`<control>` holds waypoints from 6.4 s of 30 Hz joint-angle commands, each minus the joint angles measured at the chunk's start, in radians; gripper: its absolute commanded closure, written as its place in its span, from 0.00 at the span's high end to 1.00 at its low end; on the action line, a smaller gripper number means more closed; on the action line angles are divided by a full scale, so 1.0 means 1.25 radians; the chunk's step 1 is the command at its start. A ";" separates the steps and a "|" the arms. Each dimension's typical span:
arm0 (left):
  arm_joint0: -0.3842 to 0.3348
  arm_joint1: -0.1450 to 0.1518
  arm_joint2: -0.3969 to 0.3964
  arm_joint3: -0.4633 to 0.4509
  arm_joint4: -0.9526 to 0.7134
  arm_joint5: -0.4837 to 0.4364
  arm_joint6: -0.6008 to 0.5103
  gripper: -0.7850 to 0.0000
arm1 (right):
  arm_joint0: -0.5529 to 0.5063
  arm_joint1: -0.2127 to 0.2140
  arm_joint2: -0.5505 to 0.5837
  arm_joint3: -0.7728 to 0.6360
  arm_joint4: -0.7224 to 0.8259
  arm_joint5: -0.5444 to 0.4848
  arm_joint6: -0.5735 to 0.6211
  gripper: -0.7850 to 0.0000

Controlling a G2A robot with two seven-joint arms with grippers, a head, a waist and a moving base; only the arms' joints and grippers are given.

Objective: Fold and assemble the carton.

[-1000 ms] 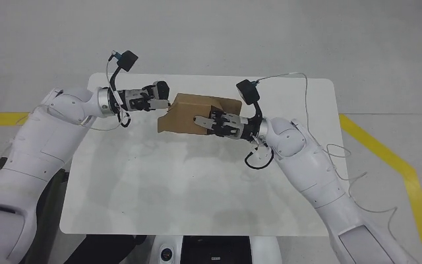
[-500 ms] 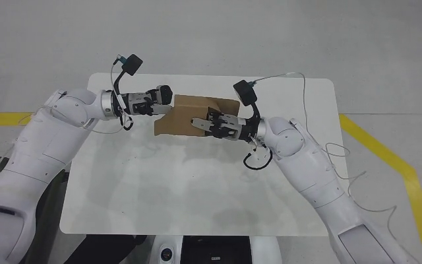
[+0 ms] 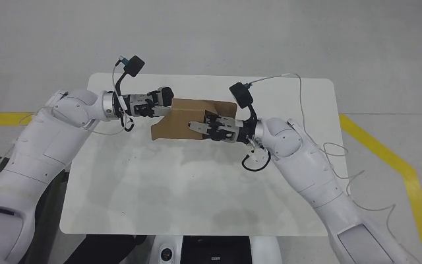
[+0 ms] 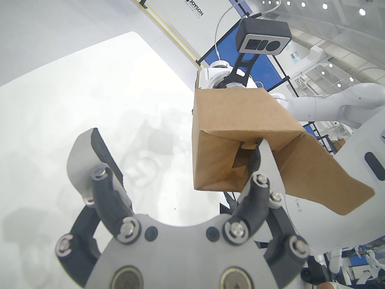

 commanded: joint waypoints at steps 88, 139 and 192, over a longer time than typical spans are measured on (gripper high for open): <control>0.039 -0.005 -0.109 -0.011 0.214 -0.002 0.086 1.00 | -0.017 -0.001 0.017 -0.033 -0.094 0.029 -0.109 0.00; 0.046 -0.017 -0.146 0.012 0.169 -0.028 0.034 1.00 | -0.019 0.000 0.028 0.020 -0.060 0.062 -0.059 0.00; 0.177 0.034 -0.201 -0.168 0.860 -0.097 0.532 1.00 | -0.095 0.049 0.105 -0.016 -0.114 0.231 0.135 1.00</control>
